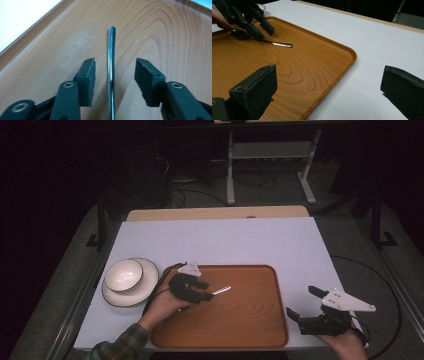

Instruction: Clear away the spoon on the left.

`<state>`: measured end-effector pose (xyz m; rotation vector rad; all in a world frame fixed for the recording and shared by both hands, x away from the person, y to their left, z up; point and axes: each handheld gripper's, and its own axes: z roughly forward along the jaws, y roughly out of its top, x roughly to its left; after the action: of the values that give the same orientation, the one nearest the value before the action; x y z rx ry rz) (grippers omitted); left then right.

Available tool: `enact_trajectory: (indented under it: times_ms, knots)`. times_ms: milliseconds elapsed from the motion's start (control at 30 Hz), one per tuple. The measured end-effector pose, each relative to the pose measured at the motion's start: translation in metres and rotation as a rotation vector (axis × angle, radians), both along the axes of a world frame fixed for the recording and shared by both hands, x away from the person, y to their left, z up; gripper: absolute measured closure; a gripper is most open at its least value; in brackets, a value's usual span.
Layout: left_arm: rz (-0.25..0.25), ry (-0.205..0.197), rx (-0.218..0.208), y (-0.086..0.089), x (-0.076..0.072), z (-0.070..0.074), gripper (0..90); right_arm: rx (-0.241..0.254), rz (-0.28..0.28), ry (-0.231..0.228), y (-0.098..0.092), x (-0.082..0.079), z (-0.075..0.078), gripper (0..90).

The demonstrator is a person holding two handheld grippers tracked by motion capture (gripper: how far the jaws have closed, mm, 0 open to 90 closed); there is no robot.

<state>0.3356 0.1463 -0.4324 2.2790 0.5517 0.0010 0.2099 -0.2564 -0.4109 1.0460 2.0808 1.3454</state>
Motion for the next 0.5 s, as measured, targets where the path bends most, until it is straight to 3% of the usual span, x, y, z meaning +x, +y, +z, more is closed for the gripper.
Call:
enact_trajectory:
  times_ms: [333, 500]
  knots:
    - [0.032, -0.026, 0.002, 0.005, -0.003, 0.006, 22.4, 0.003, 0.0, -0.001, -0.001, 0.0, 0.0, 0.1]
    - [0.06, -0.05, -0.029, 0.017, -0.006, 0.014, 18.5, 0.003, 0.001, -0.004, -0.001, -0.001, 0.0, 0.1]
